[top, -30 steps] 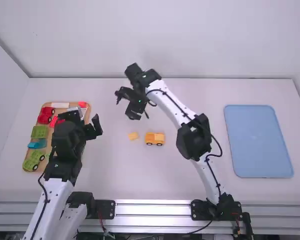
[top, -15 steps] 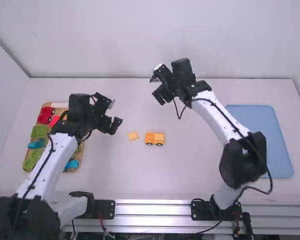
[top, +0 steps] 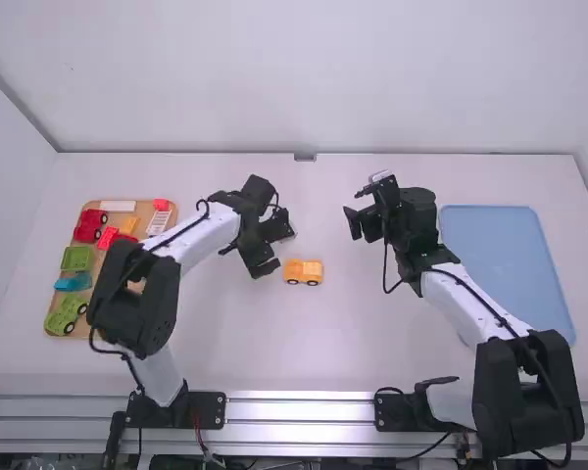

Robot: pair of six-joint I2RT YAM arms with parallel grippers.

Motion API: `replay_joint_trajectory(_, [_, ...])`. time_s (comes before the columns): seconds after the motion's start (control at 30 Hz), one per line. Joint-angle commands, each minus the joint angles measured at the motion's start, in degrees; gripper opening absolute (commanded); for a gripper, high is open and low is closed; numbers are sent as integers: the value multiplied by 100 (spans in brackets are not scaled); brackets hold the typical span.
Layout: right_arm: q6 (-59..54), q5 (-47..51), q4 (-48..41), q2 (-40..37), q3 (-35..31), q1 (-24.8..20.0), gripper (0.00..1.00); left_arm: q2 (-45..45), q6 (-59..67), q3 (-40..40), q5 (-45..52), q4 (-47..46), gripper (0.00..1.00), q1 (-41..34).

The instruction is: Assemble lego blocks to make yellow taxi

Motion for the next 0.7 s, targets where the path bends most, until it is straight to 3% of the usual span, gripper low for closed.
replay_joint_trajectory(0.0, [122, -315, 63, -238, -22, -114, 99, 348, 518, 129, -131, -109, 100, 9])
replay_joint_trajectory(0.43, [101, -382, -42, -229, -22, -249, 99, 564, 452, -304, 505, 557, 83, 66])
replay_joint_trajectory(0.67, [103, -385, -48, -229, -22, -267, 98, 564, 433, -535, 640, 595, 83, 129])
